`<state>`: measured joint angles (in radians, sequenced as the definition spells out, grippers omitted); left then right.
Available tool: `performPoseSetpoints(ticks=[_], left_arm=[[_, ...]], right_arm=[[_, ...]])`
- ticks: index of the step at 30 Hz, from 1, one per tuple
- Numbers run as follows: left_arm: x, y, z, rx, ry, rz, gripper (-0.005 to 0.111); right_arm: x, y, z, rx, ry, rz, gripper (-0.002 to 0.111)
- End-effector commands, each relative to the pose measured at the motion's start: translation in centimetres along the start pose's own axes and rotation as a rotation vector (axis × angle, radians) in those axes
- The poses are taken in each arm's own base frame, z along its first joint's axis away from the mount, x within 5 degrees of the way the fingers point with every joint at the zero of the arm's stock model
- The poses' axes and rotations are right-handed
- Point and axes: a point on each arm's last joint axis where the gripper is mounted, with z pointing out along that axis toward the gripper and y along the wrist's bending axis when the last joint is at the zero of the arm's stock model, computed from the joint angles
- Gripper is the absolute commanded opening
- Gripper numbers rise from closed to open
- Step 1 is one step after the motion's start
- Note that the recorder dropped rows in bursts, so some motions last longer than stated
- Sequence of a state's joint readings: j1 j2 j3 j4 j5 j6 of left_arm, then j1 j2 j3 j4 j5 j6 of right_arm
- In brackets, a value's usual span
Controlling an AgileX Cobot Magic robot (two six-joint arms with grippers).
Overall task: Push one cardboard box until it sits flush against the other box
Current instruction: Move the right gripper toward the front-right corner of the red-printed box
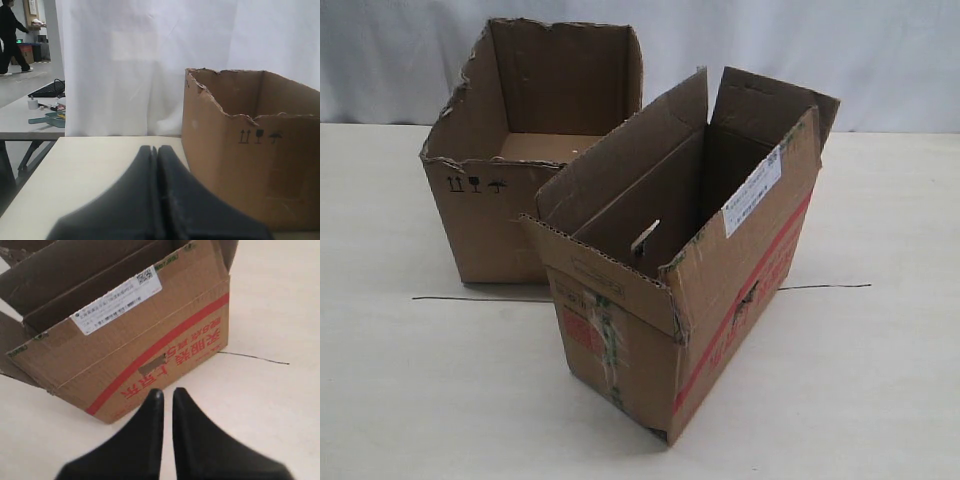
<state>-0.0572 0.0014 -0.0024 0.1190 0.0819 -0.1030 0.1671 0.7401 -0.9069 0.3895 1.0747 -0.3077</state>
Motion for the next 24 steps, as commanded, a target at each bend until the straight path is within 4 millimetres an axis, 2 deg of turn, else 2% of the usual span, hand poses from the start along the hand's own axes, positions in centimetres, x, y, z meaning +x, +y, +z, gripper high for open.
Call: performPoseSetpoints(ticks=[1,7,11,14,18,24], left_arm=[[0.0,0.0,0.0,-0.002,-0.011,-0.003,0.000],[0.0,0.0,0.0,-0.002,-0.011,-0.003,0.000],[-0.1,0.0,0.0,-0.001,-0.014,-0.003,0.000],[0.0,0.0,0.0,-0.002,-0.012,-0.001,0.000],[0.0,0.0,0.0,-0.002,-0.012,-0.001,0.000],[0.0,0.0,0.0,-0.002,-0.012,-0.002,0.000]], right_arm=[[-0.6,0.7,0.8,-0.099,0.036,-0.037,0.005],[0.5,2.8,3.3,-0.360,0.117,-0.009,0.005],[2.3,2.6,5.4,-0.292,0.152,0.011,0.005],[3.7,3.4,6.7,-0.350,0.187,0.024,0.005],[4.6,5.1,7.8,-0.449,0.215,-0.015,0.005],[5.0,8.0,7.9,-0.516,0.118,-0.051,0.005]])
